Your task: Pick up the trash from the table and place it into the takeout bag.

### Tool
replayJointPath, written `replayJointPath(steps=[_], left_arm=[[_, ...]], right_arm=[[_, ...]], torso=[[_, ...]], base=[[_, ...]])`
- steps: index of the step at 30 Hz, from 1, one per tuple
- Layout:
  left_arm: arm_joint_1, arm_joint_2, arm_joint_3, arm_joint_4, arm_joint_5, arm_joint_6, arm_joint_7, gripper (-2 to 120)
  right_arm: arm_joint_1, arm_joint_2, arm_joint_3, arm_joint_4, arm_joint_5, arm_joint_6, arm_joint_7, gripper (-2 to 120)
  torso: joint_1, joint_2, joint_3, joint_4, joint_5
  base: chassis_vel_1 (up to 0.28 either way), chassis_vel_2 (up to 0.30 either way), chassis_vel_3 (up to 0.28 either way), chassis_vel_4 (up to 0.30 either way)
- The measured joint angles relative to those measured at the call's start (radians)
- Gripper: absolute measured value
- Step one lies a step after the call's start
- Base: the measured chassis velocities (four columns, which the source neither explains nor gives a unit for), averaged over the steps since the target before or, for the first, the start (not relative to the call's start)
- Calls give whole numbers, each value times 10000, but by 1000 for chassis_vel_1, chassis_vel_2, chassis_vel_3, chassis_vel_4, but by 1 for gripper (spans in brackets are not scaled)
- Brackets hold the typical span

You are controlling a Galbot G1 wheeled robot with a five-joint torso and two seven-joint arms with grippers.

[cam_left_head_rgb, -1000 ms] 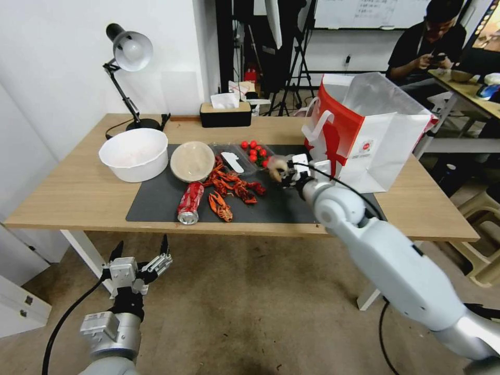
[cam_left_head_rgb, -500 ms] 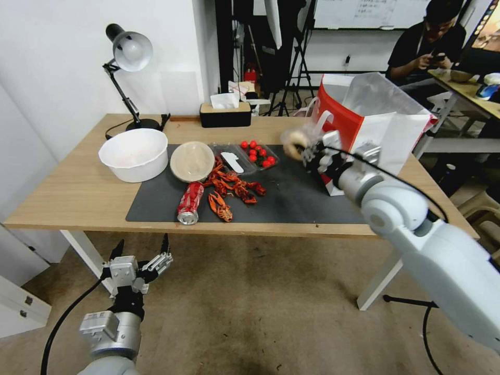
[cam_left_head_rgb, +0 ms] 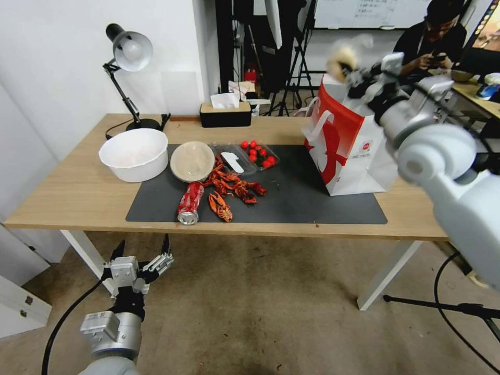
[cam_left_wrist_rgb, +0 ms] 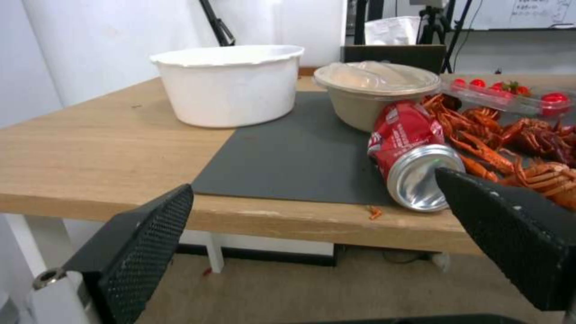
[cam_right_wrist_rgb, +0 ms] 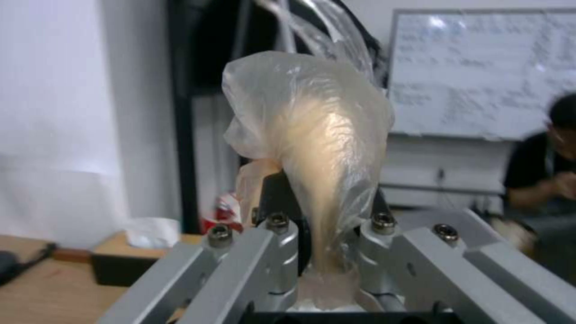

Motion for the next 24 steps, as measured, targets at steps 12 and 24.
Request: replayJointPath(steps=[12,24], left_arm=[[6,95,-24,-47,-66,-8,-19,100],[13,72,-46,-54,-82,-120,36,100]], right_arm=[[917,111,40,-757,2317,-2540,2436,6],[1116,253,-15,-1101,3464,-3095,3431,32]], torso=[[1,-1,0,-1,-1],[0,-1,0,0,-1]], base=[[0,0,0,0],[0,0,0,0]])
